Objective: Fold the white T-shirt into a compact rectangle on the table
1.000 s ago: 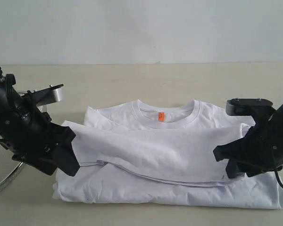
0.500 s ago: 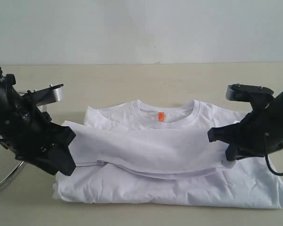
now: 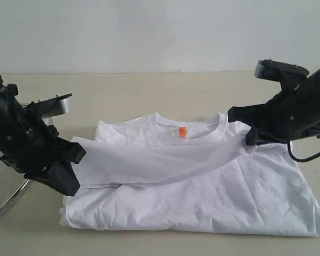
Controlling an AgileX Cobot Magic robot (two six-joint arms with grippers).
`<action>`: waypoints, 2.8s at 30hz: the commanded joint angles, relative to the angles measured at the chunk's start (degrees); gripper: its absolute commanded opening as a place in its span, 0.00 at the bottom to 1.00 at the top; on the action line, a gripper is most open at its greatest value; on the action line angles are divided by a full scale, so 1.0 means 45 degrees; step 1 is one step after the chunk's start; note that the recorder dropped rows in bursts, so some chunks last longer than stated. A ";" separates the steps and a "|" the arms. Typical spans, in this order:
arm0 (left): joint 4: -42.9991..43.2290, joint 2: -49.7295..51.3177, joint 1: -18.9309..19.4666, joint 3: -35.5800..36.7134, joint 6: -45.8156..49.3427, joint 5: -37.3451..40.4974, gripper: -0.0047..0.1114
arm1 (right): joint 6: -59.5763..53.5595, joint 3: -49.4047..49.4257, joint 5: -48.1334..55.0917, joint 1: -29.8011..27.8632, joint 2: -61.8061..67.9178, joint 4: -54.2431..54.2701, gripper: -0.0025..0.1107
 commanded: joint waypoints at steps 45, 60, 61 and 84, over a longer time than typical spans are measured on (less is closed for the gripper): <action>-0.0019 -0.0095 -0.0036 -0.0074 0.0557 -0.0366 0.08 | -0.0923 -0.0166 -0.0432 -0.2029 0.0608 -0.1955 0.32; -0.1293 -0.0095 -0.0036 -0.0074 0.1732 -0.0233 0.08 | -0.1400 -0.0166 0.0609 -0.0999 0.0862 -0.1885 0.02; -0.1415 -0.0095 -0.0036 -0.0074 0.1889 -0.0233 0.08 | -0.1400 -0.0166 0.0771 -0.0933 0.0862 -0.1828 0.02; -0.1783 -0.0095 -0.0036 -0.0074 0.2064 0.0175 0.08 | 0.2375 -0.3222 -0.3327 0.1019 0.2873 -0.0811 0.02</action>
